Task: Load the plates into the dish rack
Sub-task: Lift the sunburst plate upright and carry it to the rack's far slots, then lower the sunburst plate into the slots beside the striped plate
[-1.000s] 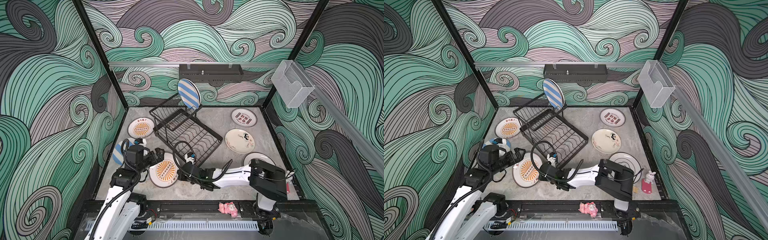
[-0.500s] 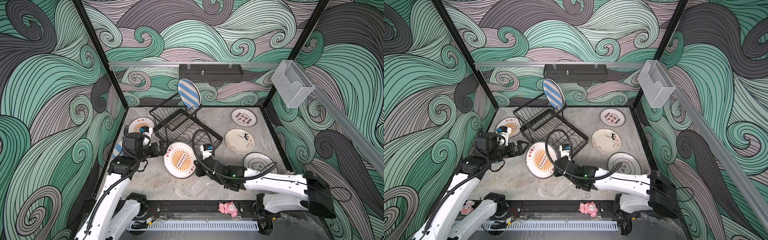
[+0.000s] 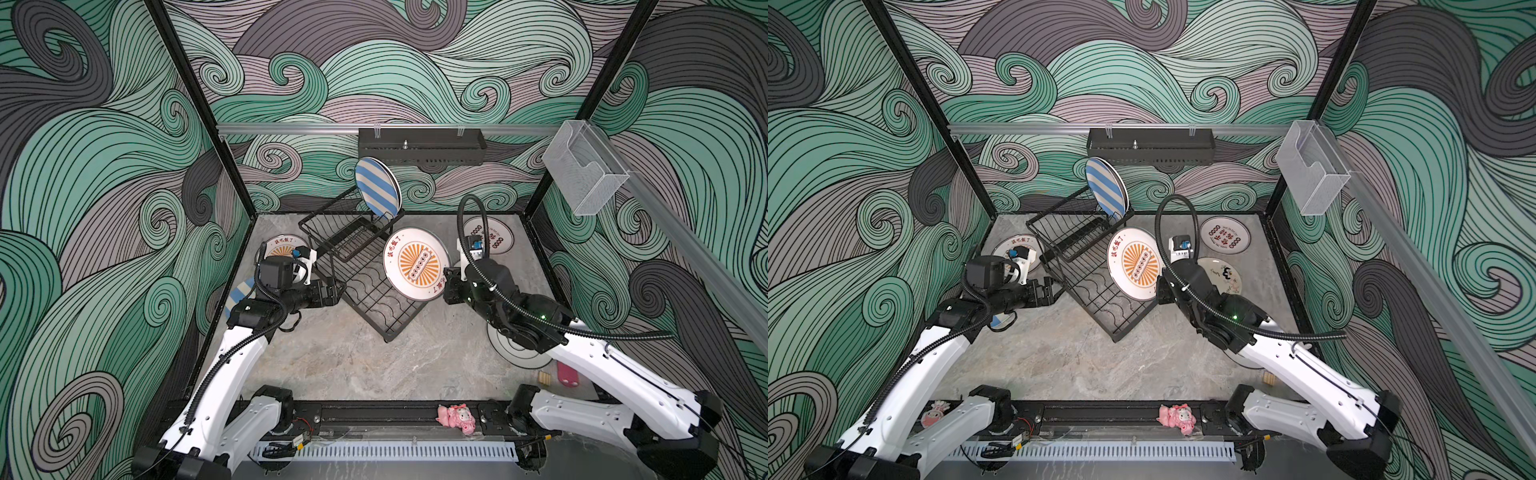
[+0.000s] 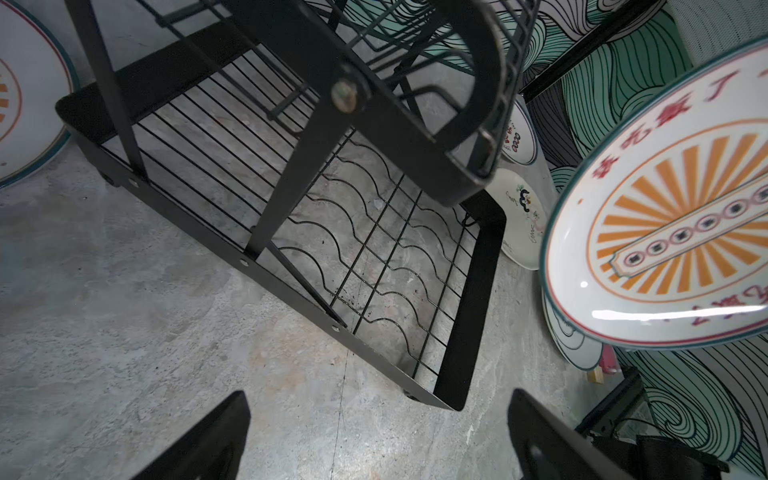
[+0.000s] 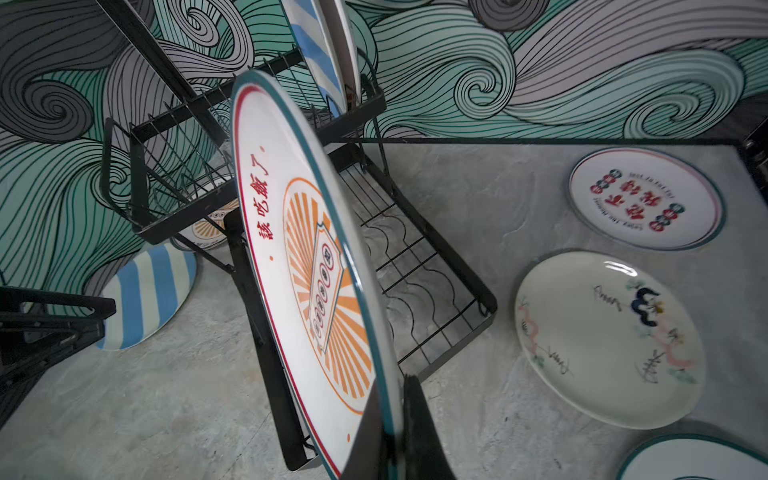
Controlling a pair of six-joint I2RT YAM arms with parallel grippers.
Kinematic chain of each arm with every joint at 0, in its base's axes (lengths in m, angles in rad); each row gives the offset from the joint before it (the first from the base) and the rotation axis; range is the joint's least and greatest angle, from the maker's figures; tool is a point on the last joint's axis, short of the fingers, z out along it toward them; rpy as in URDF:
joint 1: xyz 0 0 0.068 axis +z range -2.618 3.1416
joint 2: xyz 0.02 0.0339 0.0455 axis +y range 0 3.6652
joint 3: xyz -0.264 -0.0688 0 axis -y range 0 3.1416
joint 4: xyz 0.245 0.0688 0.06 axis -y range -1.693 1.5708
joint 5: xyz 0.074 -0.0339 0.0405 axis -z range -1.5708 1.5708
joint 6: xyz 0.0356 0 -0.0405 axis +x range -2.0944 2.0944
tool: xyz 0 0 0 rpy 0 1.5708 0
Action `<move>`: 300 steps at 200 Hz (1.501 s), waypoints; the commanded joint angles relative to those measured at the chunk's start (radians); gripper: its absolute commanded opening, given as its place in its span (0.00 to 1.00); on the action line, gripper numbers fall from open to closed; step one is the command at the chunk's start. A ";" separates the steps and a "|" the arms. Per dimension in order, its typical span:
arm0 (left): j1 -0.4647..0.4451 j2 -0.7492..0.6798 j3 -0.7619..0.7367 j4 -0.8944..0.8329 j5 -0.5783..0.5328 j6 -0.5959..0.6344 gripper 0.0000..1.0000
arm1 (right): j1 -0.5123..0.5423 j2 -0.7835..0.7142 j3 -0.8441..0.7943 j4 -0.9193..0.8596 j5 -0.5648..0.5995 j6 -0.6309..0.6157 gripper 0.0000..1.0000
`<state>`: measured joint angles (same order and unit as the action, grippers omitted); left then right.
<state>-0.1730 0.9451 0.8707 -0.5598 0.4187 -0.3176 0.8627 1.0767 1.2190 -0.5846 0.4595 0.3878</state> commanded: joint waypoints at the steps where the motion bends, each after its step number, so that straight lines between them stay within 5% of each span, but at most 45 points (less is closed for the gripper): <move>1: 0.006 0.018 0.025 0.021 0.045 0.048 0.99 | -0.016 0.062 0.164 0.011 0.082 -0.200 0.00; 104: 0.013 0.010 0.019 -0.033 -0.058 0.075 0.99 | -0.025 0.404 0.483 0.387 0.203 -0.570 0.00; 300: 0.060 0.020 0.013 -0.023 -0.038 0.063 0.99 | -0.045 0.670 0.649 0.497 0.261 -0.634 0.00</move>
<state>-0.1234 0.9607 0.8707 -0.5758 0.3710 -0.2615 0.8253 1.7336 1.8187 -0.1745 0.6853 -0.2546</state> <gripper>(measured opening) 0.986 0.072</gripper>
